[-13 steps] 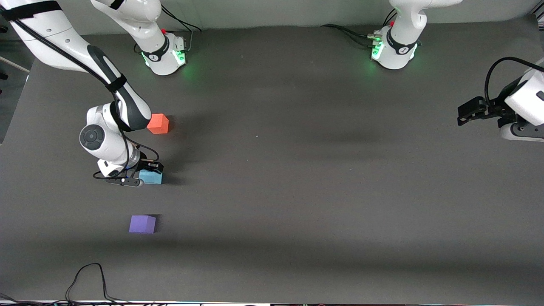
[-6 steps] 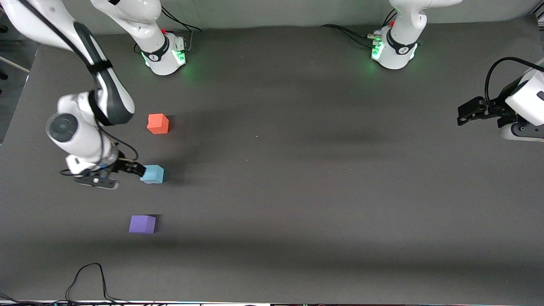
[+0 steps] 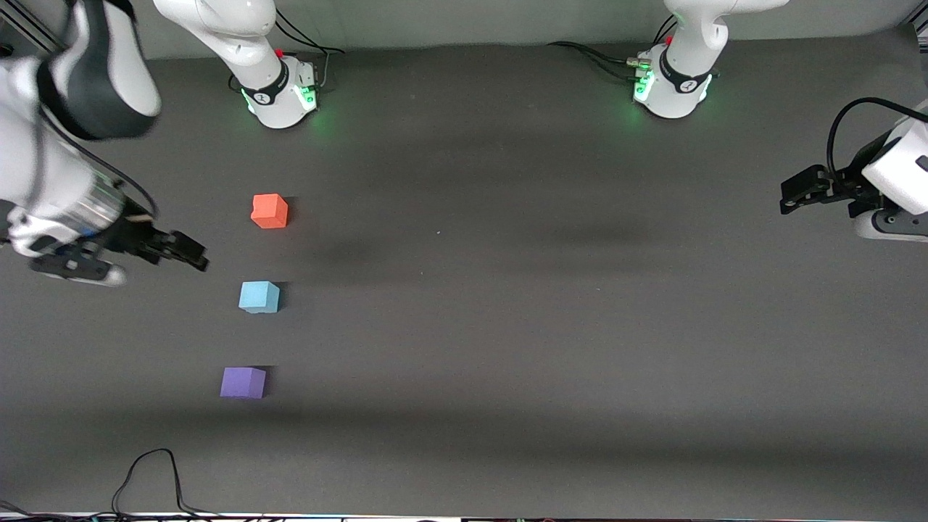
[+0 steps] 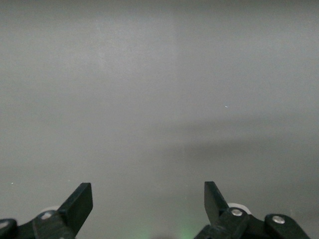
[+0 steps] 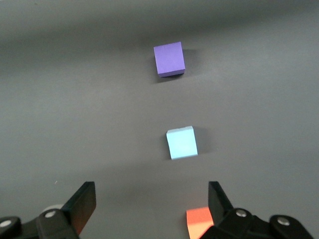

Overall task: Place blue block between orange and purple blocks
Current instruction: 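Open the right gripper and draw it back from the blue cube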

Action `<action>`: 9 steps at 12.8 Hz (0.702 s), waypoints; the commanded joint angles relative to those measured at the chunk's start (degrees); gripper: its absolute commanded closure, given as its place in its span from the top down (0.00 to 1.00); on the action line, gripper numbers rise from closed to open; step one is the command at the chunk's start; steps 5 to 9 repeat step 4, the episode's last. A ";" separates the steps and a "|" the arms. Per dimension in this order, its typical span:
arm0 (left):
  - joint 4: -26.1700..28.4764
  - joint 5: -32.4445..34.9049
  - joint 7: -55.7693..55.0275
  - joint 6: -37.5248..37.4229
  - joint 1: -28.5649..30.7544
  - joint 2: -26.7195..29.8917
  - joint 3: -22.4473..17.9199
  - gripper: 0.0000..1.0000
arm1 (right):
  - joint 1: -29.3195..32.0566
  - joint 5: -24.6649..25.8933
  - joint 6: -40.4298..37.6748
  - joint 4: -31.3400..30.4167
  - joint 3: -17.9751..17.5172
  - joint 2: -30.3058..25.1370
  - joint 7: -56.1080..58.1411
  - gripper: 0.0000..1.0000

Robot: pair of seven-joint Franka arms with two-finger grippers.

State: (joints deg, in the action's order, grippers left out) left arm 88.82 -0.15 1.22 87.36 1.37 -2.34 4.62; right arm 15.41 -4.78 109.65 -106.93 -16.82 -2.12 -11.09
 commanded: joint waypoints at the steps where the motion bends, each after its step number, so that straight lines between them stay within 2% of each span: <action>1: 1.00 -0.64 -0.78 0.27 0.39 1.11 0.30 1.00 | -0.47 -0.76 -7.32 6.10 2.04 -0.86 4.66 1.00; 4: 1.00 -0.64 -0.78 0.27 0.39 1.11 0.30 1.00 | -1.69 -0.32 -13.73 12.60 2.93 -0.79 4.85 1.00; 9: 1.00 -0.64 -0.78 0.27 0.39 1.11 0.30 1.00 | -1.69 -0.32 -13.73 12.60 2.93 -0.79 4.85 1.00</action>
